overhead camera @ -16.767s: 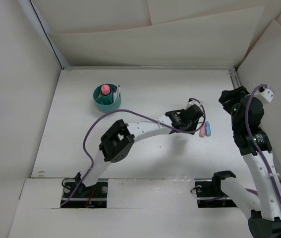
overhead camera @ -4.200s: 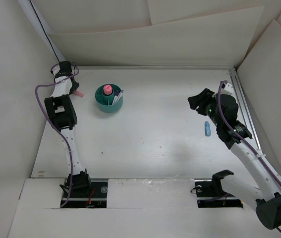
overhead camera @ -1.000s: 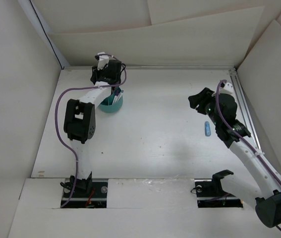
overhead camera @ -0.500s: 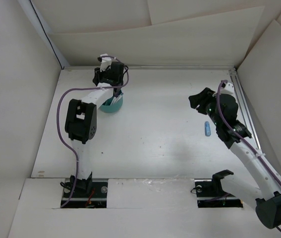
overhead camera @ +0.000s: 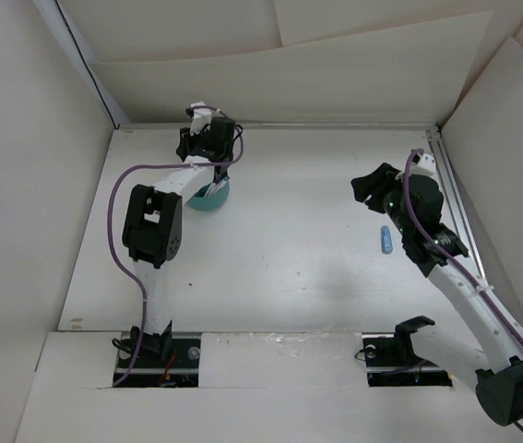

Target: Sort the stationery into containers

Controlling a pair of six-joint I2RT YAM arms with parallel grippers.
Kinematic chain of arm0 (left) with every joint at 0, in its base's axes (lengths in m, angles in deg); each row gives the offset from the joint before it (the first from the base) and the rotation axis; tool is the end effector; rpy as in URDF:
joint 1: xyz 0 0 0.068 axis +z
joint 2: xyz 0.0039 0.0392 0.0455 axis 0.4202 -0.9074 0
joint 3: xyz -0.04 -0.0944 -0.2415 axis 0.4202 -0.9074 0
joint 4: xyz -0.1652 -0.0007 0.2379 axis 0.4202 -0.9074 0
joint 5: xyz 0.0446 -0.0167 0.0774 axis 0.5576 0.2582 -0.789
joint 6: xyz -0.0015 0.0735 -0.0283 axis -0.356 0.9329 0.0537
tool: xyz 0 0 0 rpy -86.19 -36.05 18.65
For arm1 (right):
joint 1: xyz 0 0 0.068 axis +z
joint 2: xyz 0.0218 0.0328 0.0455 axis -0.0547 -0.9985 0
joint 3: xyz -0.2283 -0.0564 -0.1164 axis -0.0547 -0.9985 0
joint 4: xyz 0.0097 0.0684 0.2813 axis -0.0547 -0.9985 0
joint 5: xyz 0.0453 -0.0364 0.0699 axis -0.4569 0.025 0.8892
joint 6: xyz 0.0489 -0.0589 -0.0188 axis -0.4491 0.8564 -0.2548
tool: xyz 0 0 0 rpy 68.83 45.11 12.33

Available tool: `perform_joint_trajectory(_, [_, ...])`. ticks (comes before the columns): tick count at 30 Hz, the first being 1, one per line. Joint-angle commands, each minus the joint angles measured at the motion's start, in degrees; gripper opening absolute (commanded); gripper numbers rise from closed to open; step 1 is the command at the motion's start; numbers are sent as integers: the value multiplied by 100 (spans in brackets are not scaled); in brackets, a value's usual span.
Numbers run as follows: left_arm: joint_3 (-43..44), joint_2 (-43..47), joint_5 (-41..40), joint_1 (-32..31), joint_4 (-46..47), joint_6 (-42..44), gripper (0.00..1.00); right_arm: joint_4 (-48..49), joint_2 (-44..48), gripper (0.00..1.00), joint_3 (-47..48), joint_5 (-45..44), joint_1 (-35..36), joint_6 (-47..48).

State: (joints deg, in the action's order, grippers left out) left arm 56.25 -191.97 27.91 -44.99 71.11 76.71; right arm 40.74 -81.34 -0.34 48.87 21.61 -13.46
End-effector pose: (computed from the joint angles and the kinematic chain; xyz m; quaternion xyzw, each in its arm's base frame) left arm 0.5049 -0.1248 0.2188 -0.1942 0.7644 0.2651 0.5547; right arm 0.2751 0.0830 0.3197 0.1396 0.7733 0.2237 0.5766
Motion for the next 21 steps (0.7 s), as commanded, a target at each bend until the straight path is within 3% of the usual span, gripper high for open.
perform_joint_trajectory(1, [-138,175,-119,-34,6,-115,19,280,107,59,62,-45,59,52])
perform_joint_trajectory(6, [-200,227,-67,-34,-65,-247,22,280,168,59,62,-45,59,52])
perform_joint_trajectory(11, [-252,333,47,-34,-285,-571,33,280,221,59,62,8,59,52])
perform_joint_trajectory(21, [-305,518,48,-156,-338,-633,43,280,274,59,62,8,59,52])
